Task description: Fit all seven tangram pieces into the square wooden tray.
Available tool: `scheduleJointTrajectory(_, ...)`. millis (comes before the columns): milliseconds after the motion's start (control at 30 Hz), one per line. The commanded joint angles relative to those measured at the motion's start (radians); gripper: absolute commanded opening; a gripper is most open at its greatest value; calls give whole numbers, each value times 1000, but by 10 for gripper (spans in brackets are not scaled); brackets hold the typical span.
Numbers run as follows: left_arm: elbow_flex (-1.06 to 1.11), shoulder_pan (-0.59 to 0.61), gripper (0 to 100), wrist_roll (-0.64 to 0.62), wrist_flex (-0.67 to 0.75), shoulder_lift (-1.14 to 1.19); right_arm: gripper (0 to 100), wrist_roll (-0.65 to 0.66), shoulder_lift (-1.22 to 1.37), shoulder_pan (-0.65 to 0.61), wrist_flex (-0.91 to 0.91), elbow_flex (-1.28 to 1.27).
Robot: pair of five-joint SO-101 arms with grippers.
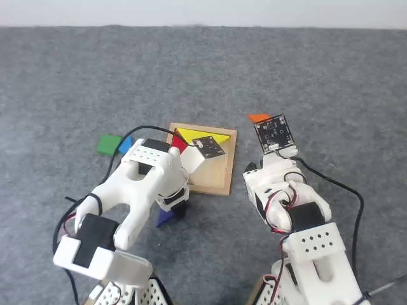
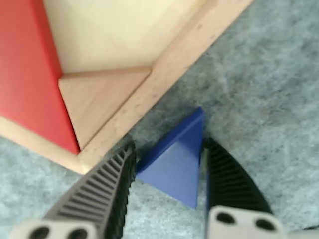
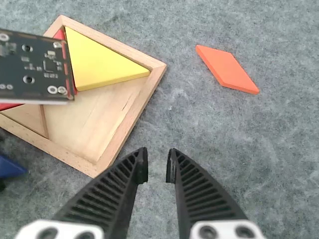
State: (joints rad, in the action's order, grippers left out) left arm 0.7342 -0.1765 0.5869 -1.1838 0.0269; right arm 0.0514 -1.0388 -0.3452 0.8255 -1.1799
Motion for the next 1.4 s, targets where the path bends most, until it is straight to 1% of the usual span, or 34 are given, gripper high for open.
scheduleJointTrajectory(0, -7, 32, 265, 12, -23, -12, 86, -2, 1, 12, -15, 52)
scheduleJointTrajectory(133, -39, 89, 265, 37, -31, -11, 86, -2, 1, 12, -15, 52)
scheduleJointTrajectory(267, -33, 100, 264, 38, -31, -3, 86, -2, 1, 12, -15, 52)
scheduleJointTrajectory(400, -13, 77, 256, 38, -26, -11, 86, -2, 1, 12, -15, 52)
scheduleJointTrajectory(600, 25, 21, 188, 32, -31, -11, 86, -2, 1, 12, -15, 52)
scheduleJointTrajectory(900, 28, 25, 170, 29, -31, -12, 86, -2, 1, 12, -15, 52)
scheduleJointTrajectory(1033, 25, 20, 170, -20, -31, -12, 86, -2, 1, 12, -15, 52)
scheduleJointTrajectory(1167, 25, 20, 169, -25, -31, -12, 86, -2, 1, 12, -15, 52)
scheduleJointTrajectory(1300, 24, 20, 131, -26, -31, -14, 86, -2, 1, 12, -15, 52)
scheduleJointTrajectory(1367, 25, 20, 134, -26, -31, -25, 86, -2, 1, 12, -15, 52)
